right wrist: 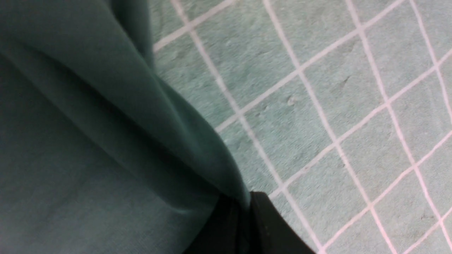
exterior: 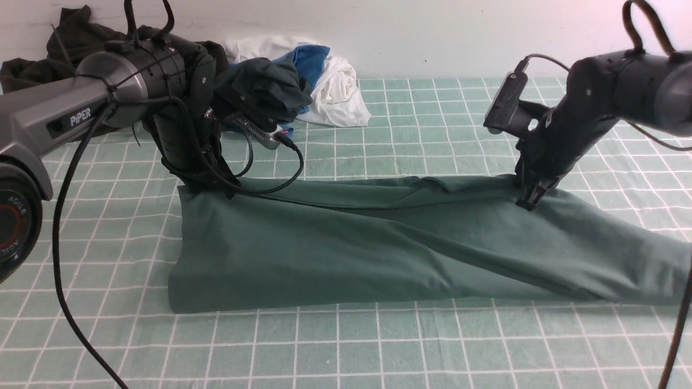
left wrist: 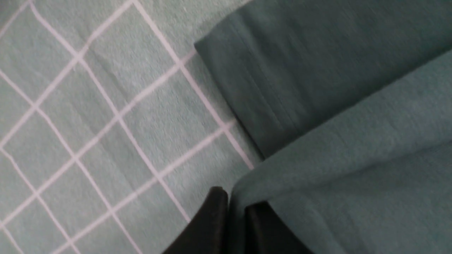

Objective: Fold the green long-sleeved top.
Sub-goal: Use both arms to drag the lower edge of the fabric forward and fold it over the upper edge, then use the right arm to clamp the right edge of the fabric

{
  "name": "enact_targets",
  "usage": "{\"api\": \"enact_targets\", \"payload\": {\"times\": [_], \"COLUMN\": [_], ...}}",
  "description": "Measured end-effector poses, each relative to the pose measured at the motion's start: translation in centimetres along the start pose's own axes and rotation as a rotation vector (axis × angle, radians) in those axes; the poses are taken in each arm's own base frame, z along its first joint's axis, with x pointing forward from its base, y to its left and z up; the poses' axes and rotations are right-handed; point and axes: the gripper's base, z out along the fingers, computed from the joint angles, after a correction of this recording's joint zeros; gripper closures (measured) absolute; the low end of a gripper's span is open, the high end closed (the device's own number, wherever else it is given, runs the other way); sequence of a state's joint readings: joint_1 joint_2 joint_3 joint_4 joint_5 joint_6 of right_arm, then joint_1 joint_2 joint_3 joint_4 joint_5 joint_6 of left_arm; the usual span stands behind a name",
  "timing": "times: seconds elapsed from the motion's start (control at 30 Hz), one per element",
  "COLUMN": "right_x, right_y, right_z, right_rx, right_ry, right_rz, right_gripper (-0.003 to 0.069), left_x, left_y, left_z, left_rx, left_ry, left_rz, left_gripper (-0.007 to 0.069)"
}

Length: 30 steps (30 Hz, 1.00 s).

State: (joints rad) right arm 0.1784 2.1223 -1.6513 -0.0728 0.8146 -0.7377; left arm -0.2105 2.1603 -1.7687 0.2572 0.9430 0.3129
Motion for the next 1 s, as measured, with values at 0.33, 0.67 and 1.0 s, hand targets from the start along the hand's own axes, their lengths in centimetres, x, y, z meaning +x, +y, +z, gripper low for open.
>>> {"api": "enact_targets", "payload": {"times": [0.33,0.67,1.0], "right_x": [0.3,-2.5,-5.1], "right_y": [-1.2,0.0,4.3], "right_z": [1.7,-2.9,2.8], "right_rx": [0.064,-0.046,-0.209], "right_ry": [-0.035,-0.054,-0.116], "right_rz": [0.32,0.488,0.486], "right_gripper": [0.0481,0.0395,0.0416], "left_x": [-0.3,-0.7,-0.8], "left_y": [0.7,2.0,-0.5], "left_z": [0.5,-2.9,-4.5], "left_rx": [-0.033,-0.014,0.14], "left_ry": [-0.052,0.006,0.068], "left_rz": [-0.055,-0.23,-0.192], "left_gripper": [0.0357,0.0209,0.0459]}}
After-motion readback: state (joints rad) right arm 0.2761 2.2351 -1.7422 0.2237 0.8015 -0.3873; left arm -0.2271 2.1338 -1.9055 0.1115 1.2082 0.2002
